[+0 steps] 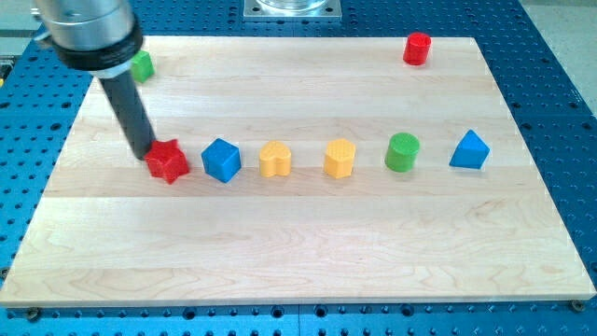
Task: Place the green star left to the red star
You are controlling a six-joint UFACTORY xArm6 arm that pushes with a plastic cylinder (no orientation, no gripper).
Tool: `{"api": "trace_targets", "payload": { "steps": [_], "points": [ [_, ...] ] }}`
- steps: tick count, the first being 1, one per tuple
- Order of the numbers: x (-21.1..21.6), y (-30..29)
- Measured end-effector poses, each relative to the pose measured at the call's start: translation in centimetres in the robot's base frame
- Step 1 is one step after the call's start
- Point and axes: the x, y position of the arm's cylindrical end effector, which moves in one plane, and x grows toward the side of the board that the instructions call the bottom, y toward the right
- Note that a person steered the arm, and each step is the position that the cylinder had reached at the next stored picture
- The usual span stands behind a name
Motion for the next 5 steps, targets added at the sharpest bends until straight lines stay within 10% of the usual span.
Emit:
{"api": "trace_targets", "payload": {
  "steps": [3,5],
  "points": [
    [-5.5,-4.8],
    [-18.7,0.0]
  ]
}}
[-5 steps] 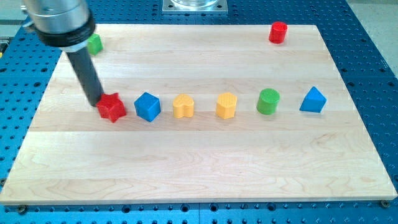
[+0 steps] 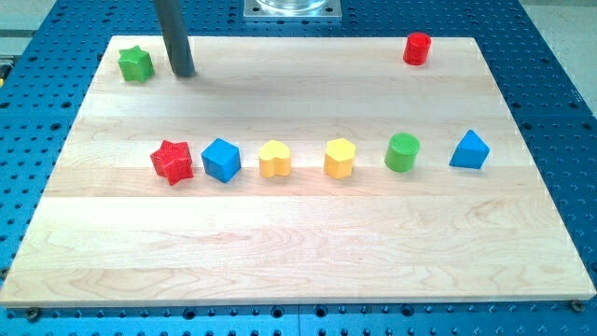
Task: Place the green star left to the red star
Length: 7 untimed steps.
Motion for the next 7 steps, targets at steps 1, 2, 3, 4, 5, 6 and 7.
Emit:
{"api": "trace_targets", "payload": {
  "steps": [1,2,3,4,5,6,7],
  "points": [
    [-0.6,-3.8],
    [1.0,-6.1],
    [-2.8,-6.9],
    [3.2,-9.2],
    [9.7,-6.1],
    [8.8,-5.7],
    [6.6,-4.7]
  ]
}}
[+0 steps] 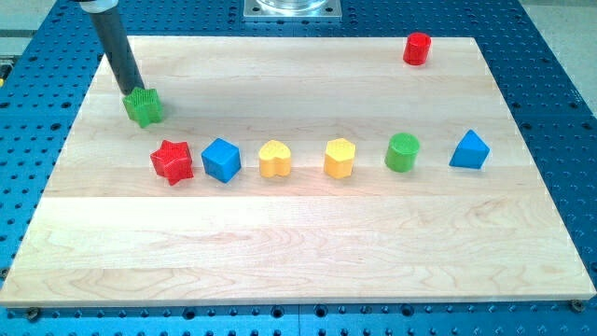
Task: Place the green star left to the red star
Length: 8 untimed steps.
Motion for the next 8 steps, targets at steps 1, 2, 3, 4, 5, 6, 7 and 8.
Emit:
{"api": "trace_targets", "payload": {
  "steps": [1,2,3,4,5,6,7,8],
  "points": [
    [4.3,0.1],
    [8.1,0.6],
    [3.7,0.1],
    [1.3,2.4],
    [4.1,3.6],
    [7.2,2.5],
    [9.9,1.6],
    [10.9,-0.2]
  ]
}}
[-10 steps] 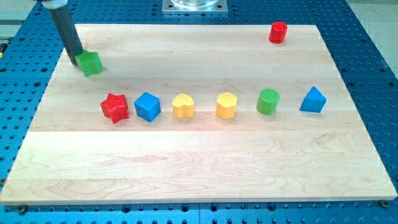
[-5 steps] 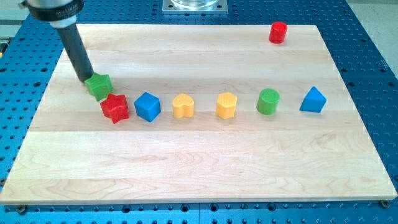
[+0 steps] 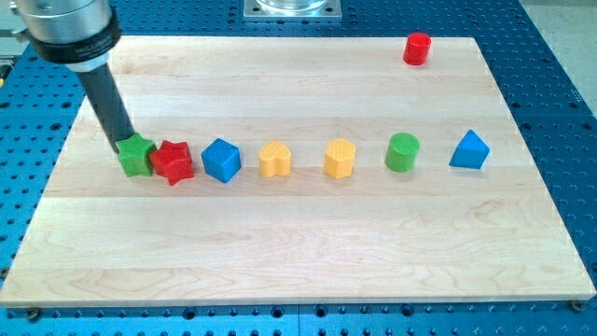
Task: Place the green star left to the red star
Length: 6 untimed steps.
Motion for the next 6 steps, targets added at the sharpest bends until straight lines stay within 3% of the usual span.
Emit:
{"api": "trace_targets", "payload": {
  "steps": [1,2,4,5,6],
  "points": [
    [-2.5,0.6],
    [-2.3,3.2],
    [0.7,2.6],
    [-0.7,1.7],
    [-4.7,3.1]
  ]
}}
